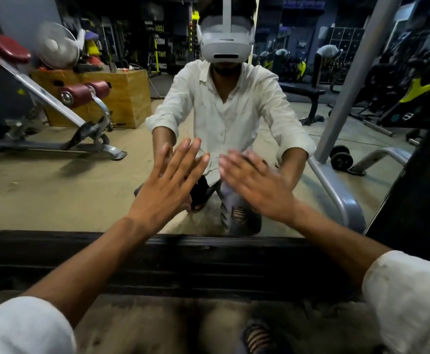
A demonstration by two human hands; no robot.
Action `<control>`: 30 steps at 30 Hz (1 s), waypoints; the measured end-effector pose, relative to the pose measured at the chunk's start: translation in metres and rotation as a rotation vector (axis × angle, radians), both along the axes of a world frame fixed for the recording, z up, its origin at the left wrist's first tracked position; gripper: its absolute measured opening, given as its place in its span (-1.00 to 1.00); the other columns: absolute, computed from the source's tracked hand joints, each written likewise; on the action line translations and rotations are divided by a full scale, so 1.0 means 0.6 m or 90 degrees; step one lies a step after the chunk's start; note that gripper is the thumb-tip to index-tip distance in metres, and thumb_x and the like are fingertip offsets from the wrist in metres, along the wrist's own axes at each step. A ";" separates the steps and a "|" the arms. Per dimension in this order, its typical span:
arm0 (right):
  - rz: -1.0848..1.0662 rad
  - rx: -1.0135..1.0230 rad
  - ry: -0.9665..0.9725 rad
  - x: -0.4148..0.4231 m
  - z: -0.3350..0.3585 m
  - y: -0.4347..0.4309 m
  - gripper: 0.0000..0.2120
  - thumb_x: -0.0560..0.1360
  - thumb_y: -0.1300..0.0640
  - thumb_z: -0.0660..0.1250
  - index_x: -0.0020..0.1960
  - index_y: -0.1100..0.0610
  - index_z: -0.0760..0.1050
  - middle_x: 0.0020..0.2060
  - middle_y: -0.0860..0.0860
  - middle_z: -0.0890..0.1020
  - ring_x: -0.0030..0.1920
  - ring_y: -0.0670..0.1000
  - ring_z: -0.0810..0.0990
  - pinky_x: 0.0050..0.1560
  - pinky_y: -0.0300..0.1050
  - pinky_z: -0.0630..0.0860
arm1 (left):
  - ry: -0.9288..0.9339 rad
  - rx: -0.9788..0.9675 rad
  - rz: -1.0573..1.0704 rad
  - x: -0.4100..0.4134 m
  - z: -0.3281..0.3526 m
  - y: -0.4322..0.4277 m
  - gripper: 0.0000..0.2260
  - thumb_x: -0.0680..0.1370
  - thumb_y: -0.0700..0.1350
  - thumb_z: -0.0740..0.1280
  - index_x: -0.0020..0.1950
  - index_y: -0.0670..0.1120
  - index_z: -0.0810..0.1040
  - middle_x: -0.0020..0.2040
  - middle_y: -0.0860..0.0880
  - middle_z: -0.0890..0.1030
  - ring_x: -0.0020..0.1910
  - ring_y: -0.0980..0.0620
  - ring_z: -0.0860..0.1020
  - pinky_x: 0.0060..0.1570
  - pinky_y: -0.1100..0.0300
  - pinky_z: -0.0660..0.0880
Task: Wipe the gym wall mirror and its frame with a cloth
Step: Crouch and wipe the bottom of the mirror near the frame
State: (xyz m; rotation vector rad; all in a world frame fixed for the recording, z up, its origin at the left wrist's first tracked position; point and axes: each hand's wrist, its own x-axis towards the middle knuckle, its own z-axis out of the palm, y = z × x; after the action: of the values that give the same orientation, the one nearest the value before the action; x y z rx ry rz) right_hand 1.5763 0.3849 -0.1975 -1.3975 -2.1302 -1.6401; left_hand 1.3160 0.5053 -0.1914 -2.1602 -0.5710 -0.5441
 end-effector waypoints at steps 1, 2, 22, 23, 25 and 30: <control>0.000 0.066 0.061 -0.014 0.041 0.012 -0.48 0.69 0.29 0.17 0.64 0.29 0.23 0.63 0.21 0.26 0.63 0.24 0.25 0.63 0.24 0.14 | -0.014 0.008 -0.019 -0.013 0.010 0.006 0.13 0.48 0.30 0.48 0.75 -0.12 -0.14 0.74 -0.23 -0.21 0.73 -0.24 -0.15 0.65 -0.31 -0.01; -0.005 0.114 0.121 -0.026 0.072 0.025 -0.45 0.66 0.32 0.24 0.63 0.30 0.24 0.62 0.22 0.27 0.62 0.26 0.25 0.63 0.26 0.13 | -0.038 0.007 -0.024 -0.027 0.022 0.015 0.11 0.48 0.28 0.49 0.76 -0.10 -0.12 0.74 -0.21 -0.19 0.73 -0.21 -0.14 0.65 -0.30 -0.04; -0.004 -0.207 -0.060 -0.039 -0.187 0.024 -0.42 0.73 0.17 0.06 0.71 0.22 -0.01 0.70 0.15 0.01 0.70 0.16 -0.03 0.68 0.12 -0.03 | -0.117 -0.021 0.044 -0.052 0.037 0.059 0.16 0.52 0.25 0.49 0.73 -0.12 -0.29 0.73 -0.22 -0.23 0.72 -0.23 -0.19 0.61 -0.42 -0.02; -0.008 -0.214 -0.078 -0.036 -0.201 0.016 -0.41 0.73 0.17 0.04 0.71 0.23 -0.03 0.70 0.16 0.00 0.70 0.16 -0.03 0.68 0.11 -0.03 | -0.115 -0.026 0.046 -0.052 0.038 0.056 0.17 0.51 0.28 0.49 0.73 -0.12 -0.28 0.73 -0.22 -0.23 0.72 -0.23 -0.19 0.61 -0.42 -0.02; -0.011 -0.242 -0.094 -0.036 -0.212 0.003 -0.40 0.72 0.17 0.03 0.71 0.23 -0.06 0.70 0.17 -0.02 0.70 0.15 -0.05 0.68 0.11 -0.06 | -0.109 -0.027 0.058 -0.051 0.040 0.050 0.19 0.50 0.32 0.48 0.73 -0.14 -0.28 0.73 -0.24 -0.23 0.72 -0.25 -0.18 0.61 -0.42 -0.01; -0.019 -0.213 -0.113 -0.032 -0.123 0.016 -0.44 0.73 0.13 0.01 0.69 0.26 0.05 0.70 0.17 0.02 0.70 0.14 -0.05 0.68 0.15 -0.20 | -0.086 0.003 0.060 -0.058 0.046 0.046 0.18 0.50 0.25 0.52 0.73 -0.13 -0.29 0.73 -0.23 -0.24 0.72 -0.24 -0.19 0.62 -0.38 0.02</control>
State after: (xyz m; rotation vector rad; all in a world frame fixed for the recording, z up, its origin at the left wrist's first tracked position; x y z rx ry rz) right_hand 1.5569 0.3945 -0.2713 -1.4170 -2.5948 -1.5221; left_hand 1.2809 0.5331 -0.1640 -2.0913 -0.7403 -0.6424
